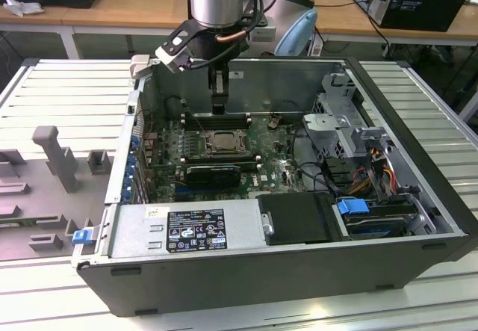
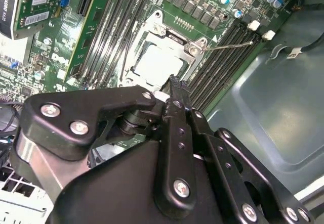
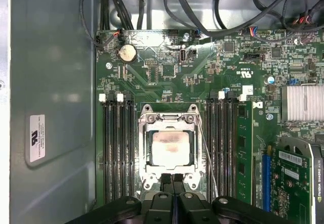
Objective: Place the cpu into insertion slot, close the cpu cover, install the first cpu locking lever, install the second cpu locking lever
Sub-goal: 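Install the first cpu locking lever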
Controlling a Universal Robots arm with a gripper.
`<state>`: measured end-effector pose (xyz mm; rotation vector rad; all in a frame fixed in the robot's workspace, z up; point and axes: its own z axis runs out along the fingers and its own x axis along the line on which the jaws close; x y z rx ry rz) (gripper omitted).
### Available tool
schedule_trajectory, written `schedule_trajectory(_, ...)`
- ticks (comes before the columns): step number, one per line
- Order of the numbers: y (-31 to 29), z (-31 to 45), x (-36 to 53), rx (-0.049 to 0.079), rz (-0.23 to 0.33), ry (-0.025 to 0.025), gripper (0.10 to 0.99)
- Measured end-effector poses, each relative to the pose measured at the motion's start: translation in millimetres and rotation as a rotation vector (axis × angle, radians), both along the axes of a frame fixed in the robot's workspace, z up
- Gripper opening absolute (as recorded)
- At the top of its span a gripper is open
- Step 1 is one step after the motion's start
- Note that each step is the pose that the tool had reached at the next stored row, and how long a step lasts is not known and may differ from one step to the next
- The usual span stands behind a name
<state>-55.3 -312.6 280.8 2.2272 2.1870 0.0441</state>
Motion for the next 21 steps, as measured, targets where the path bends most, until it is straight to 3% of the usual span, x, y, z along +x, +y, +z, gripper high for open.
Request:
schedule_trajectory(4,0.0,0.0,0.0,0.000,0.012,0.0000,0.106)
schedule_trajectory(10,0.0,0.0,0.0,0.000,0.078,0.0000,0.106)
schedule_trajectory(14,0.0,0.0,0.0,0.000,0.153,0.0000,0.106)
schedule_trajectory(17,0.0,-0.4,0.0,0.000,0.261,0.0000,0.106)
schedule_trajectory(21,0.0,-0.5,0.0,0.000,0.329,0.0000,0.106)
